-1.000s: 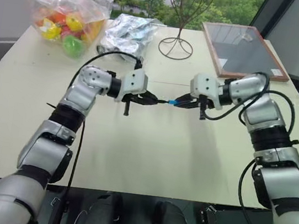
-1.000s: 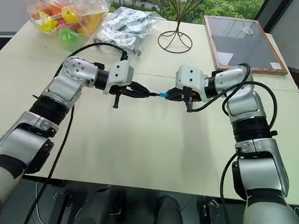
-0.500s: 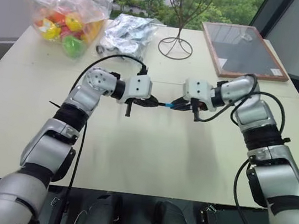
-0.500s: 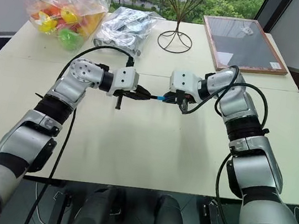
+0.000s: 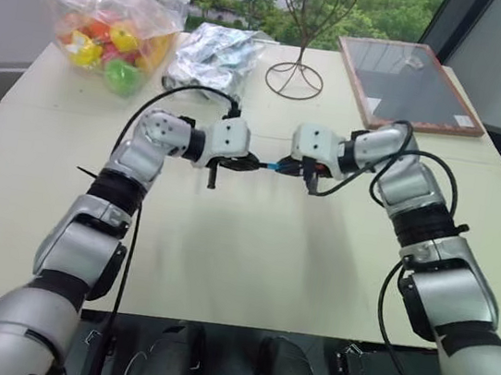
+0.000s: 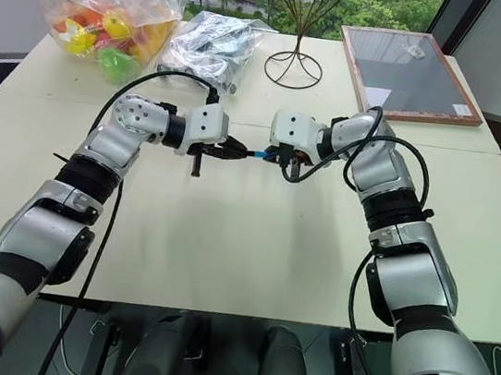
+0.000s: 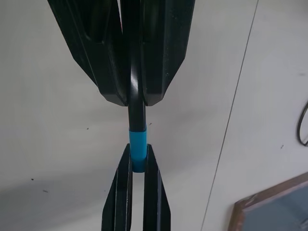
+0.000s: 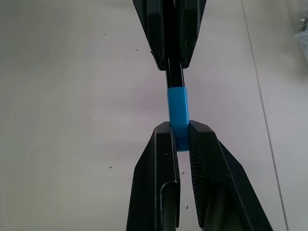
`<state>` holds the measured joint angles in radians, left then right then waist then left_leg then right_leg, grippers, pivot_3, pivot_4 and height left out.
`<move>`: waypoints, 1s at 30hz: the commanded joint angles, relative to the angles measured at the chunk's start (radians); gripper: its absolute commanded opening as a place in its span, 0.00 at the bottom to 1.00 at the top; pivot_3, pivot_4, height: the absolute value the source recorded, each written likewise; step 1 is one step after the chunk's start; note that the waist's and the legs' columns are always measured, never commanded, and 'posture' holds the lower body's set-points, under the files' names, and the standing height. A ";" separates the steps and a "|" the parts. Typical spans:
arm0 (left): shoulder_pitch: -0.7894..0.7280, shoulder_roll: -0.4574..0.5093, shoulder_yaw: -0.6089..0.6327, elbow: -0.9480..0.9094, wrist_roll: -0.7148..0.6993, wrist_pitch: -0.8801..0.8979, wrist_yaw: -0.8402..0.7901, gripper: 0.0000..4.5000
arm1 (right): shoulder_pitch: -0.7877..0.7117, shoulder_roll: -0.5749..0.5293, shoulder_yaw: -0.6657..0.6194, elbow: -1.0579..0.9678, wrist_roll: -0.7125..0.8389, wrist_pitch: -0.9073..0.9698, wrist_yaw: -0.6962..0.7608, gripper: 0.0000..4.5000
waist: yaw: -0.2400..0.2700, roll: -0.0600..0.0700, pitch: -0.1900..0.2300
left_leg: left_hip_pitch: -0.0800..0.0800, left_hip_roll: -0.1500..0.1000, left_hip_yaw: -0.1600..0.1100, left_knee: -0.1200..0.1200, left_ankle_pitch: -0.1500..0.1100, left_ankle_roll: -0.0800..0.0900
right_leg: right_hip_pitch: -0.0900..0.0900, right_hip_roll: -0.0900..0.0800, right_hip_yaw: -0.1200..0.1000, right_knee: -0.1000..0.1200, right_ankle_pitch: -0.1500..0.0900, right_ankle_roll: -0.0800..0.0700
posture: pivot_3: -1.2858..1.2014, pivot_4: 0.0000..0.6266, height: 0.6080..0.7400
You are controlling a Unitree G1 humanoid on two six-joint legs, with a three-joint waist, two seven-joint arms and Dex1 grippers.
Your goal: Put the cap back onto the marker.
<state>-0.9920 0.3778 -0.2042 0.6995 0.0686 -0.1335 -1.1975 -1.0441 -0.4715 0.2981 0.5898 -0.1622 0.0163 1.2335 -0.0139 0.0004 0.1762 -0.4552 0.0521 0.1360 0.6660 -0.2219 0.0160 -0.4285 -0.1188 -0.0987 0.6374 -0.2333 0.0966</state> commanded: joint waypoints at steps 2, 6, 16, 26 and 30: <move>-0.040 -0.069 0.010 -0.038 -0.060 -0.005 0.000 0.00 | -0.025 0.062 -0.016 -0.169 0.070 -0.011 -0.004 0.01 | 0.000 0.000 0.000 | 0.000 0.000 0.000 0.000 0.000 0.000 | 0.000 0.000 0.000 0.000 0.000 0.000 | 0.52 0.24 1.00; -0.044 -0.057 0.007 -0.009 -0.025 -0.056 0.019 0.00 | -0.012 0.042 -0.020 -0.191 0.067 0.000 0.005 0.01 | 0.000 0.000 0.000 | 0.000 0.000 0.000 0.000 0.000 0.000 | 0.000 0.000 0.000 0.000 0.000 0.000 | 0.52 0.24 1.00; -0.048 -0.044 0.018 0.020 -0.017 -0.108 0.027 0.00 | -0.011 -0.013 -0.023 -0.135 0.046 -0.010 0.038 0.01 | 0.000 0.000 0.000 | 0.000 0.000 0.000 0.000 0.000 0.000 | 0.000 0.000 0.000 0.000 0.000 0.000 | 0.52 0.24 1.00; -0.045 -0.026 0.025 0.031 -0.004 -0.088 0.049 0.00 | -0.016 -0.040 -0.004 -0.114 0.007 -0.001 0.039 0.01 | 0.001 0.000 0.000 | 0.000 0.000 0.000 0.000 0.000 0.000 | 0.000 0.000 0.000 0.000 0.000 0.000 | 0.52 0.24 1.00; -0.016 0.030 0.037 0.038 0.005 -0.079 0.053 0.00 | -0.004 -0.097 0.002 -0.120 -0.029 0.005 0.035 0.48 | -0.002 0.000 0.000 | 0.000 0.000 0.000 0.000 0.000 0.000 | 0.000 0.000 0.000 0.000 0.000 0.000 | 0.52 0.24 1.00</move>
<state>-0.9950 0.3696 -0.1845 0.7444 0.0780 -0.2188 -1.1554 -1.0256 -0.5327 0.3116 0.5100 -0.1840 0.0303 1.2677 -0.0161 0.0005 0.1762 -0.4552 0.0521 0.1359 0.6658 -0.2219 0.0161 -0.4289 -0.1188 -0.0987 0.6374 -0.2333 0.0966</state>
